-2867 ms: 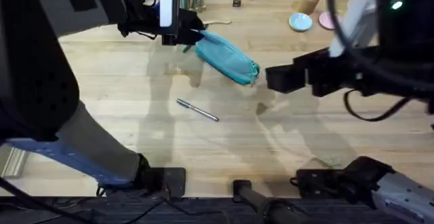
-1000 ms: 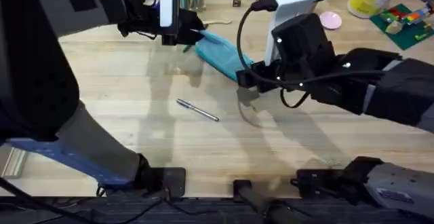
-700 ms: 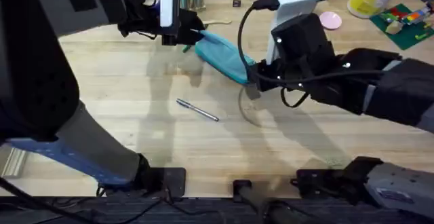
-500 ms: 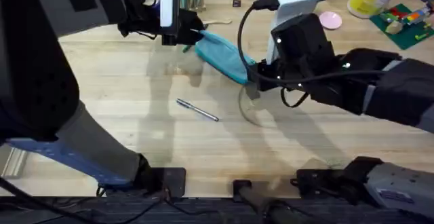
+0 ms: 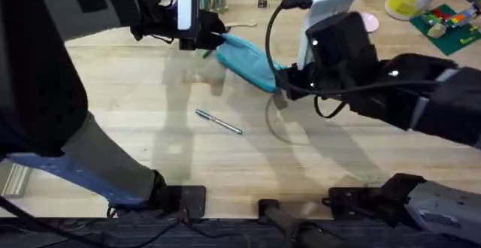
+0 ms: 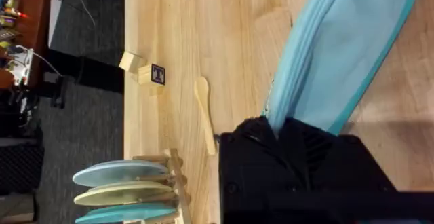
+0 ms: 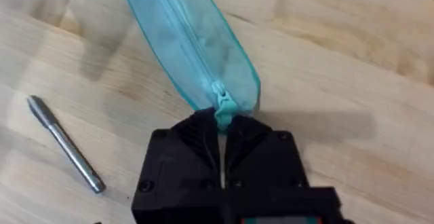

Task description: Unzip the bag, pick up the pens from the table one at a time and place them inside, then zip the bag closed.

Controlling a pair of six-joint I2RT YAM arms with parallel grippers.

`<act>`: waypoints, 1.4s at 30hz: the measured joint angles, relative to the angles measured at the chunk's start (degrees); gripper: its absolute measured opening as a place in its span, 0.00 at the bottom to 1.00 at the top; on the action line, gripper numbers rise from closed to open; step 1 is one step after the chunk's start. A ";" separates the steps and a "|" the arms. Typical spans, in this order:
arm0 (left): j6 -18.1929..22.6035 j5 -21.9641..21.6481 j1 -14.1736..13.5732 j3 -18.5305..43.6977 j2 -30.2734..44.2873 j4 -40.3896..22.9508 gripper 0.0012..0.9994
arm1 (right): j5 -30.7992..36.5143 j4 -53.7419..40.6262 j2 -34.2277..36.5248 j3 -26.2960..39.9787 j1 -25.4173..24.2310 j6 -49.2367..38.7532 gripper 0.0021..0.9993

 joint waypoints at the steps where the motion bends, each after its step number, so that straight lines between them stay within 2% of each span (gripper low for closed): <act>1: 0.00 0.00 0.00 0.00 0.00 0.00 0.04 | 0.02 0.11 -0.67 0.02 0.00 -0.25 0.03; 6: -0.01 0.00 0.00 0.00 0.00 0.00 0.04 | 0.20 0.41 -3.05 0.89 0.00 -1.17 0.03; 23: 0.00 -0.01 0.00 0.00 0.00 0.00 0.04 | 0.20 0.73 -3.12 1.07 0.00 -1.39 0.03; 42: 0.00 -0.58 0.00 0.00 0.00 0.30 0.04 | -1.56 18.86 5.35 1.09 0.00 -1.39 0.03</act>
